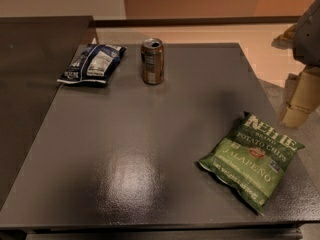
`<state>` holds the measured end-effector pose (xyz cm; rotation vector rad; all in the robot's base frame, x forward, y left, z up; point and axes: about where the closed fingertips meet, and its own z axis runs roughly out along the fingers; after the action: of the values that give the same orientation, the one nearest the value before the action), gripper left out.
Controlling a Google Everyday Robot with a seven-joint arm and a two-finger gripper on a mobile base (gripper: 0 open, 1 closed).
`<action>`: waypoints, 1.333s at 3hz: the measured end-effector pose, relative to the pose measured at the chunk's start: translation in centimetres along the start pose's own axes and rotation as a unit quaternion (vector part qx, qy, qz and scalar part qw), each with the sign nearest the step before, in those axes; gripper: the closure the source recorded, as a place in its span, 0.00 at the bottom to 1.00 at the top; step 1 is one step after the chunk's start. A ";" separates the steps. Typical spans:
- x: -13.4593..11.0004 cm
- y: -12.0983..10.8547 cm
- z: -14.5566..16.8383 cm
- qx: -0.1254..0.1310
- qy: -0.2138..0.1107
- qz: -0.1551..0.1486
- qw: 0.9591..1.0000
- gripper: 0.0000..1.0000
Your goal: Move green jalapeno chip bag near orange can
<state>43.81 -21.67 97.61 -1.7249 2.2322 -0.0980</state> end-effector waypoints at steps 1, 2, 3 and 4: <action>0.0 0.0 0.0 0.000 0.000 0.000 1.000 0.00; 0.0 -0.1 -0.1 0.005 0.008 -0.010 1.000 0.00; 0.8 0.4 0.8 -0.009 0.020 -0.035 0.999 0.00; 2.2 1.6 2.4 -0.036 0.033 -0.078 0.996 0.00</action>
Offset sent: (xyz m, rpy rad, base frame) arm 0.0000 -0.0014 -0.0018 -0.0560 0.0073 0.0304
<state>42.53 -22.95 94.50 -1.9608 2.1676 -0.1140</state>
